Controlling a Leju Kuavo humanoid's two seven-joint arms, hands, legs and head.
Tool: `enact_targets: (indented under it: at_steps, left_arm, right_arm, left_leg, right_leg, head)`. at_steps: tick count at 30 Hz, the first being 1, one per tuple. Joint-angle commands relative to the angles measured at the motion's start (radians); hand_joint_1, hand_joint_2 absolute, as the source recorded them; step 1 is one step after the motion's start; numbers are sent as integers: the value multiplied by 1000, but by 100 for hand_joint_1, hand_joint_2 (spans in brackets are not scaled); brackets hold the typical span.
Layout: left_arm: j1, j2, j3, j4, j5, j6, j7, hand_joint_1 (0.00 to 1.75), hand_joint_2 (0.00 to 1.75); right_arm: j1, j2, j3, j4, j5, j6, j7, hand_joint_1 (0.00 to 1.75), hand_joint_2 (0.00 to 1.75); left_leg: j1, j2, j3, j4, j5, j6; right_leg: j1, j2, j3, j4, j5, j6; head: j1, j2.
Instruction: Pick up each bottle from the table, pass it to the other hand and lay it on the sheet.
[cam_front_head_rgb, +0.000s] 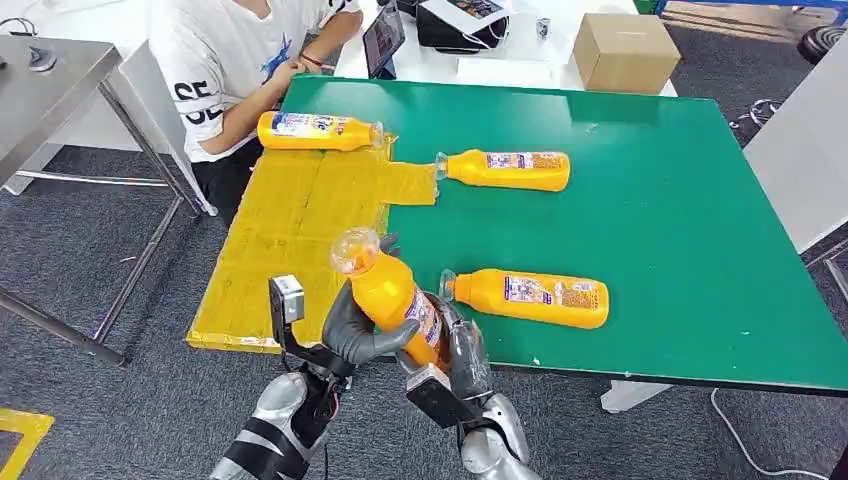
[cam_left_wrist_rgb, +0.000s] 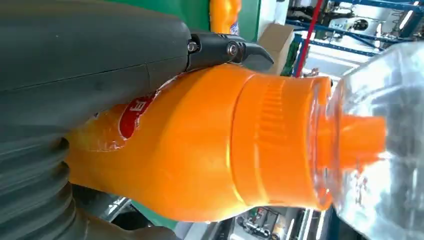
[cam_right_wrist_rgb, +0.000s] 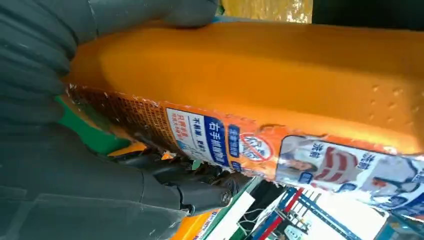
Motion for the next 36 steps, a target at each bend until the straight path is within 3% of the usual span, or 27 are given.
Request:
enact_targets:
  at_steps: [1, 11, 13, 14, 15, 16, 25, 36]
  left_arm:
    - [-51, 22, -17, 96, 74, -57, 27, 0, 175]
    - [-46, 24, -16, 72, 102, -84, 15, 0, 175]
    - [-39, 42, -48, 28, -11, 1, -42, 0, 175]
    - [-39, 44, -56, 26, -35, 14, -46, 21, 175]
    - [-39, 48, -69, 17, -85, 51, -64, 141, 175]
    - [-39, 48, -69, 17, -85, 51, -64, 175, 175]
    - [-30, 44, -60, 1, -175, 101, -98, 175, 175]
    - [-19, 39, -32, 17, -94, -32, -52, 175, 175]
  right_arm:
    - [-56, 1, 75, 141, 33, 19, 1, 175, 175]
    - [-64, 1, 86, 166, 32, 36, 1, 175, 175]
    - [-63, 2, 83, 157, 13, 41, 1, 175, 175]
    - [-62, 1, 83, 155, 12, 40, 1, 175, 175]
    - [-63, 2, 83, 148, 6, 47, 1, 175, 175]
    - [-63, 2, 83, 148, 6, 47, 1, 175, 175]
    - [-56, 4, 74, 120, -30, 79, 1, 175, 175]
    - [-55, 2, 72, 90, -51, 77, 1, 175, 175]
  left_leg:
    - [1, 2, 7, -1, -2, -2]
    - [1, 1, 4, -1, -1, -1]
    - [2, 1, 6, 0, -2, -2]
    - [1, 1, 3, 0, -1, -1]
    - [2, 1, 6, 0, -3, -2]
    - [2, 1, 7, 0, -3, -2]
    - [1, 1, 3, 0, -1, -1]
    - [1, 1, 4, -1, -1, -1]
  right_leg:
    - [1, 3, 6, -1, -2, -2]
    - [1, 2, 4, -1, -1, -2]
    - [1, 2, 5, -1, -2, -2]
    - [1, 2, 3, 0, -1, -1]
    - [1, 3, 6, 0, -2, -2]
    - [1, 2, 6, -1, -2, -2]
    - [1, 1, 3, 0, -1, -2]
    - [0, 2, 3, -1, -1, -1]
  head:
    - [0, 0]
    - [0, 0]
    - [0, 0]
    - [0, 0]
    - [0, 0]
    - [0, 0]
    - [0, 0]
    - [0, 0]
